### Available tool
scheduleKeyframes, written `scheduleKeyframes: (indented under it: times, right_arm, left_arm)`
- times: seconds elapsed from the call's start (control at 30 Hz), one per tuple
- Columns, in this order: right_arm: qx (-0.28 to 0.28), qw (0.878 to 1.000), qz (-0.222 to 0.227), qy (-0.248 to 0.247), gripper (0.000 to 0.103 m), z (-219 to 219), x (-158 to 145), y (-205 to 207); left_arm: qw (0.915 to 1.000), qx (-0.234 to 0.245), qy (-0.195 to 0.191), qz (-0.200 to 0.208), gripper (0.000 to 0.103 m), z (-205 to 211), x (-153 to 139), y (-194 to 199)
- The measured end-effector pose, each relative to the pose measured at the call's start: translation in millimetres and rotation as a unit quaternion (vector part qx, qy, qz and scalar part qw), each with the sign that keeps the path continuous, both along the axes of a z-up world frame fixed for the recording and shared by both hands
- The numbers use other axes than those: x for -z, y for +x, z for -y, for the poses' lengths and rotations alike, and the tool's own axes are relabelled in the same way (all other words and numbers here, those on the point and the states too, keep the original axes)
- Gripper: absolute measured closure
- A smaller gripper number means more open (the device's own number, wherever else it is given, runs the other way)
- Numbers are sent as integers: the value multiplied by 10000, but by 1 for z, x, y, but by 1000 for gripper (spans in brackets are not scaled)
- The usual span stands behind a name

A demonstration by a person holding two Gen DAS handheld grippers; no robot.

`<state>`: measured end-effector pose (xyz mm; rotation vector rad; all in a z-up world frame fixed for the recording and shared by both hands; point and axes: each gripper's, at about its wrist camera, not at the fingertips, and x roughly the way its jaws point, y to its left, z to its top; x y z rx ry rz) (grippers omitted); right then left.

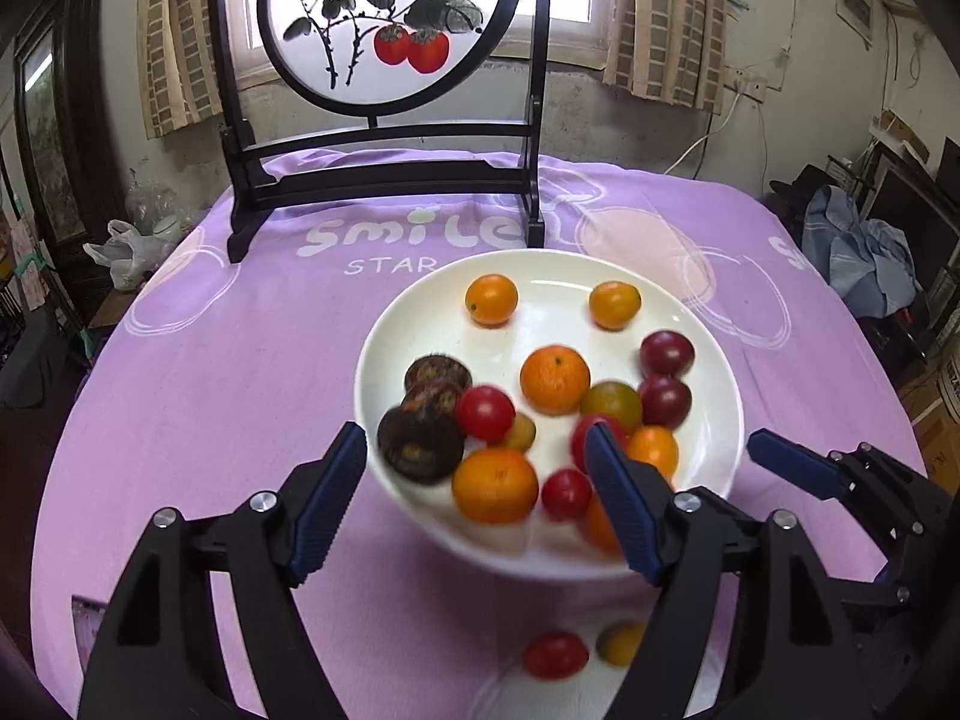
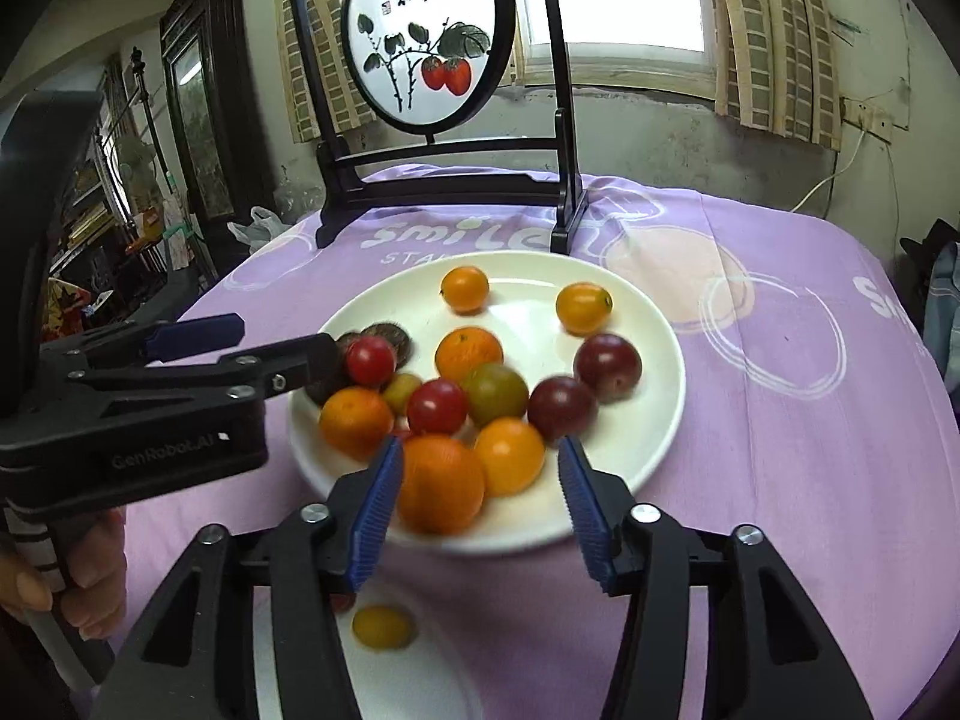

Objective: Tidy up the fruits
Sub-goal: 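Carry both red tomatoes over the plate and open both grippers, then grasp a yellow tomato with the right gripper while the left gripper grasps the last red tomato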

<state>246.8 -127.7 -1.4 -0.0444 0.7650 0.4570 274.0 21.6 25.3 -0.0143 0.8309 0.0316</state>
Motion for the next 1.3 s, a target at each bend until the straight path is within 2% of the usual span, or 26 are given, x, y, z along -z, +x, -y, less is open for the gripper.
scheduleKeyframes:
  times: [0.07,0.3,0.4,0.5,0.67,0.8,0.9,1.1,1.17,1.3]
  right_arm:
    - [-84,9999,-23,-89,47,0,2,-13]
    - [-559,9959,-275,-656,47,-13,31,-68]
    - [-631,9938,-425,-806,47,-19,43,-77]
    - [-654,9925,-508,-897,50,-25,51,-77]
    - [-569,9922,-672,-882,55,-33,60,-64]
    - [-522,9920,-548,-1009,56,-45,60,-55]
    - [-481,9926,-481,-1008,74,-50,59,-49]
    - [-268,9946,-521,-860,74,-34,52,-50]
    - [-202,9954,-537,-767,74,-25,48,-52]
    - [-61,9965,-524,-653,74,-5,43,-59]
  left_arm:
    - [10000,-17,29,19,23,-1,2,-20]
    - [9995,1,-162,-284,21,-8,32,-75]
    - [9990,-31,-225,-385,21,-12,45,-90]
    - [9992,-13,-101,-382,21,-14,52,-99]
    - [9992,-32,-139,-380,21,-23,54,-99]
    - [9988,-29,-233,-420,21,-27,56,-97]
    - [9984,-72,-280,-484,20,-30,59,-93]
    - [9972,24,-400,-627,20,-25,63,-90]
    - [9973,154,-313,-644,20,-15,64,-89]
    - [9979,377,123,-517,20,12,69,-86]
